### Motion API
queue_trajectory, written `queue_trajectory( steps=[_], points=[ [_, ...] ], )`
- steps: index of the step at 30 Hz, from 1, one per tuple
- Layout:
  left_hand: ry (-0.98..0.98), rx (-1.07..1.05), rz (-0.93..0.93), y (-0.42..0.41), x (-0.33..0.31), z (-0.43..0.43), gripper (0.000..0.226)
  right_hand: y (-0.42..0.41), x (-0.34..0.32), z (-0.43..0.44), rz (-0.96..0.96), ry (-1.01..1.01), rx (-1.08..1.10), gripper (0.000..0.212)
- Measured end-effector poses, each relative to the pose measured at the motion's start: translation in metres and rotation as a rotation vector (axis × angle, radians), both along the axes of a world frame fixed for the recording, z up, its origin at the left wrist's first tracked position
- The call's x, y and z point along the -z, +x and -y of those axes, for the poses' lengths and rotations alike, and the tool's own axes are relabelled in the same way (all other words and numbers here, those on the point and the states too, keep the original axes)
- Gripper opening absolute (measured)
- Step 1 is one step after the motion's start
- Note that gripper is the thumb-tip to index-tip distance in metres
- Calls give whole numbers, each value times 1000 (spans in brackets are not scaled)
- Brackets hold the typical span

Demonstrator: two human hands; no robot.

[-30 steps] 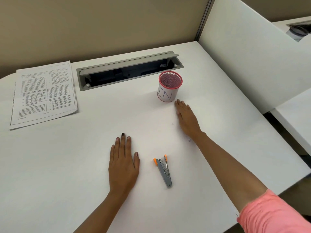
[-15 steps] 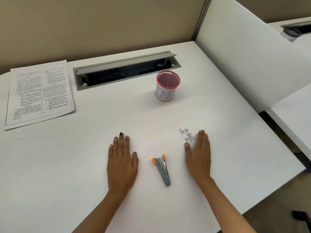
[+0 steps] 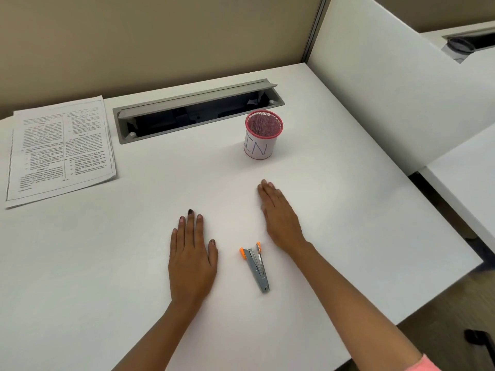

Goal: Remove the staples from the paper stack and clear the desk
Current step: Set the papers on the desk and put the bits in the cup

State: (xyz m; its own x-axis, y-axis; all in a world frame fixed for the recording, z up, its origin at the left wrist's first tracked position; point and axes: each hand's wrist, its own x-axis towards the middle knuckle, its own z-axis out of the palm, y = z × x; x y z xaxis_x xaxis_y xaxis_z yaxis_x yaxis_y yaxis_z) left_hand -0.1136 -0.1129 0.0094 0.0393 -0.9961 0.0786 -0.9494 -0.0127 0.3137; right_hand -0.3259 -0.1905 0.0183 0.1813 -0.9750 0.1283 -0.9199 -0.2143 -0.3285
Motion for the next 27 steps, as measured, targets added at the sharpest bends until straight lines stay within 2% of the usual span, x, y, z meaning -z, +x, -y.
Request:
queue_trajectory(
  steps=[3,6,10,12,15,17,19,23,27],
  points=[
    [3,0,-2,0,0,0,60,-5,-3,-11,55,-12,-56,76],
    [5,-4,-9,0,-1,0,60,-3,-2,-25,26,-89,21,61],
    [-2,0,-12,0,0,0,60,-7,-4,-29,-154,-199,79,54],
    [-2,1,-14,0,0,0,60,-6,-13,-27,-195,-130,102,40],
    [0,-1,-12,0,0,0,60,-10,-25,-17,-95,44,174,24],
    [-3,-1,-13,0,0,0,60,-16,-30,-8,32,94,233,22],
    [-1,1,-14,1,0,0,59,-22,-38,-1,249,121,371,19],
    [2,-1,-8,1,1,0,59,-41,-52,7,846,311,624,17],
    [-1,-3,-6,0,1,0,59,-48,-65,21,1405,458,625,20]
  ],
)
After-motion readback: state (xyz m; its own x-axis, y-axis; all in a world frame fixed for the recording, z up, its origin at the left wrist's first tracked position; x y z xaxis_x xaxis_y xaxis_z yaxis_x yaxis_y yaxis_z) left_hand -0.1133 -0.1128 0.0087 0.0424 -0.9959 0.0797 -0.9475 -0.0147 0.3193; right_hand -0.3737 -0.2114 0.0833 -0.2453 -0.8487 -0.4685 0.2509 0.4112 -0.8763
